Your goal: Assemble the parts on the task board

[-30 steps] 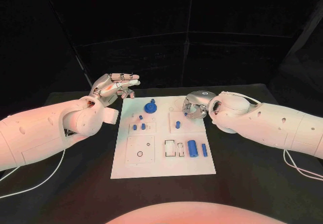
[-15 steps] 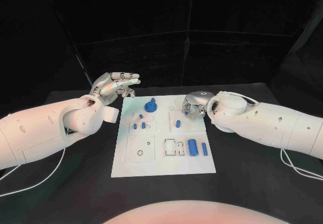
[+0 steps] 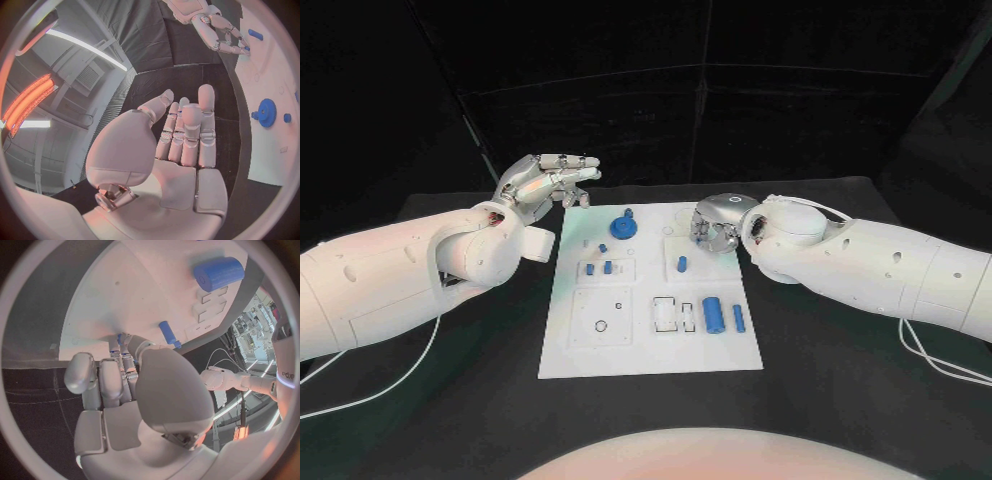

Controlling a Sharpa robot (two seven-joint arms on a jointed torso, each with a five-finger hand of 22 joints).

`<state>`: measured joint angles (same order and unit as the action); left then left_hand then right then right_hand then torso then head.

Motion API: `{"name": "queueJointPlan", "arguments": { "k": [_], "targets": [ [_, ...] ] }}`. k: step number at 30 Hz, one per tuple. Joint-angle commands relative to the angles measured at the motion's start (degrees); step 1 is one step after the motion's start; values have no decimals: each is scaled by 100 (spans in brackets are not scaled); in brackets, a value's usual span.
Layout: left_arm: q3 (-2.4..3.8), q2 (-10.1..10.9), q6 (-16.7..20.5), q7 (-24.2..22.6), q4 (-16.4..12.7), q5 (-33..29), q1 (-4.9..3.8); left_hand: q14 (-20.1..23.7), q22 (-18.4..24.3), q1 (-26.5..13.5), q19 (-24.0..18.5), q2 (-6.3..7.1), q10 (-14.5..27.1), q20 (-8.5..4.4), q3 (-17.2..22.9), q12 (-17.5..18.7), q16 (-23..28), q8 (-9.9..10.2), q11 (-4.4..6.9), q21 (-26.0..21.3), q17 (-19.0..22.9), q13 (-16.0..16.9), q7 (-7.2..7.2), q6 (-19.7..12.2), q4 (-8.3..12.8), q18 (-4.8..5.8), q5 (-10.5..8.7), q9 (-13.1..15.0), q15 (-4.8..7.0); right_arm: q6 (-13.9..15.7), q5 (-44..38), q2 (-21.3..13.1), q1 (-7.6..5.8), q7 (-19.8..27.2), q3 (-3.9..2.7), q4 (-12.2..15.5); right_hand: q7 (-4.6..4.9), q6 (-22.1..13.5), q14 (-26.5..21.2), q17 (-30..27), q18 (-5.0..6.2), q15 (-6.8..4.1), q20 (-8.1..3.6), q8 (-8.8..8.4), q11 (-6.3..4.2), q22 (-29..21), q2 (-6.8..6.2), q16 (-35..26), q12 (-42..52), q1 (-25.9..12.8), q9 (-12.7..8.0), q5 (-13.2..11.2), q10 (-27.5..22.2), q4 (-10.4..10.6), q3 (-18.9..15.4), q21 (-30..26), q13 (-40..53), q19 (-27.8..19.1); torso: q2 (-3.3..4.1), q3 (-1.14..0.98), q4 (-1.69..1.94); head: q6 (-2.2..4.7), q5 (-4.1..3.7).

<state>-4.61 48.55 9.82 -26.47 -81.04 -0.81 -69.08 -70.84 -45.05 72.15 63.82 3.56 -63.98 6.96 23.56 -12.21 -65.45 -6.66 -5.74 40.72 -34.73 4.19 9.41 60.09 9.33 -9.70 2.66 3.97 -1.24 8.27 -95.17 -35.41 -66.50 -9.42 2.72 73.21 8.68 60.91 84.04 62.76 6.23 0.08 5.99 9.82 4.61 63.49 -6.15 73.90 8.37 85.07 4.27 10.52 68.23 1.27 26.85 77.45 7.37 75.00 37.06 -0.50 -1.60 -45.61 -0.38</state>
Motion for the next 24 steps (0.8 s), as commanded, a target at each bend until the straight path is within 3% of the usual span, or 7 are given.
{"name": "queueJointPlan", "arguments": {
  "k": [1, 10, 16, 24],
  "targets": [
    [4, -6, -58, 3, 2, -29, -8, 48, 13, 34, -42, -48, 45, 4, -29, -43, 29, -28, 2, -48, 27, -9, 20, -5, 15, -82, 31, -6, 16, 61, -180, -7, 38, -169, 26, 14, -11, 86, 122, -27, -85, -53, -22, 43, -33, 61, 92, -18, 39, 18, 11, -33, 107, -65, 107, 42, 27, 60, -3, -1, -4, -2, -8],
    [4, 7, -55, 21, 7, -29, -8, 56, 19, 48, -41, -48, 53, 4, -32, -46, 40, -27, -1, -57, 45, -10, 23, -10, 22, -82, 31, -7, 16, 477, -213, -63, 54, -106, 25, 143, -10, 139, 126, -83, -99, -63, -47, -7, -39, 136, 43, -23, -41, -107, -3, -64, 188, -246, 398, 100, 22, 89, 0, -1, -3, -1, -21],
    [4, 13, -49, 36, 14, -29, -8, 69, 43, 69, -38, -37, 134, 12, -55, -33, 59, -9, -26, -87, 77, -21, 44, -64, 30, -79, 31, -14, 1, 693, -157, -106, 56, -38, 25, 226, -28, 175, 131, -91, -100, -69, -43, -27, -54, 145, 11, -9, -87, -319, -3, -380, 223, -225, 396, 105, 26, 87, -3, 0, -1, -15, -13],
    [4, 29, -57, 42, 22, -29, -8, 73, 50, 74, -37, -36, 159, 15, -64, -33, 64, -6, -33, -97, 87, -23, 52, -78, 30, -78, 31, -15, -5, 911, -130, -207, 57, -21, 24, 338, -33, 184, 133, -96, -100, -73, -46, -42, -58, 148, 1, -1, -111, -380, -5, -493, 236, -235, 396, 106, 28, 88, -6, 2, -4, -14, -7]
  ]
}}
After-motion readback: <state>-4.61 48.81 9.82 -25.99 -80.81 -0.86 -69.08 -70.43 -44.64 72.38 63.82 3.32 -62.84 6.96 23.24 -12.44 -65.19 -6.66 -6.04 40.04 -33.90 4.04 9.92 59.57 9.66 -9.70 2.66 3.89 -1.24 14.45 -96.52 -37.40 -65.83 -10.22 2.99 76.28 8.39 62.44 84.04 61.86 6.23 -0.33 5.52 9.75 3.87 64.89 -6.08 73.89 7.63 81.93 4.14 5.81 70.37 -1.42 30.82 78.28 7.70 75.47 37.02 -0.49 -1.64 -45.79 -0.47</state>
